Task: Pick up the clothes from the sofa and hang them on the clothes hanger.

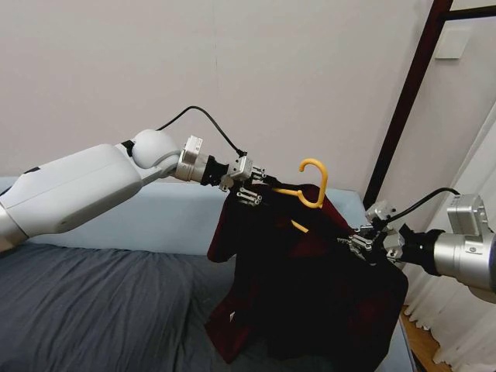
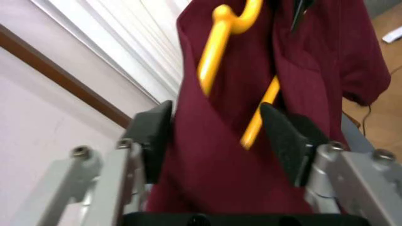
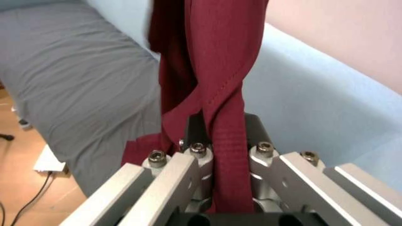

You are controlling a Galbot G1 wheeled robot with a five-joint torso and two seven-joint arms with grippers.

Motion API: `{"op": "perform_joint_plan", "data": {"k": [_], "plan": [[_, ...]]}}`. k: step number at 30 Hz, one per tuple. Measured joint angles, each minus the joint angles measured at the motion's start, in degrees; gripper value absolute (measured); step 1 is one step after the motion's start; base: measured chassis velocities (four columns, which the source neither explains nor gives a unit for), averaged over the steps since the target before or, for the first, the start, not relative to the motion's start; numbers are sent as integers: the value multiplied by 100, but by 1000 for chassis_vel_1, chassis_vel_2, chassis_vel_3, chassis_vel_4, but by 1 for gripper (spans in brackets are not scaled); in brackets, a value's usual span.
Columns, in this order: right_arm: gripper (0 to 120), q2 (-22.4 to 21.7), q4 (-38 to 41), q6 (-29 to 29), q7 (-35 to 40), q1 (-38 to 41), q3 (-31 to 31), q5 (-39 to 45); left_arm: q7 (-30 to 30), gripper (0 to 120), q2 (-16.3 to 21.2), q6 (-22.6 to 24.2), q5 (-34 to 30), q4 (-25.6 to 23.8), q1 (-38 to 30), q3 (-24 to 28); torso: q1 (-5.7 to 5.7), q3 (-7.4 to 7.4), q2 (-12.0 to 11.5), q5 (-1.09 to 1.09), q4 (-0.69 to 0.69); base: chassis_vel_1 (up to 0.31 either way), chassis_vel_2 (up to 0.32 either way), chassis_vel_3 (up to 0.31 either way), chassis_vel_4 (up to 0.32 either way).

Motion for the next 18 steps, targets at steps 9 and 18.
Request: {"op": "perform_joint_plan", "data": {"k": [9,18], "plan": [[3,178,-61,-86,658,4,165,507,-782,96,375,20,36,-654,581,-604,0,0,0,2,-1,0,0,0,0],[3,344,-163,-304,1171,3,571,1169,-2604,100,957,166,28,-1597,2008,-1997,0,-1,0,4,-1,0,0,0,0]]}}
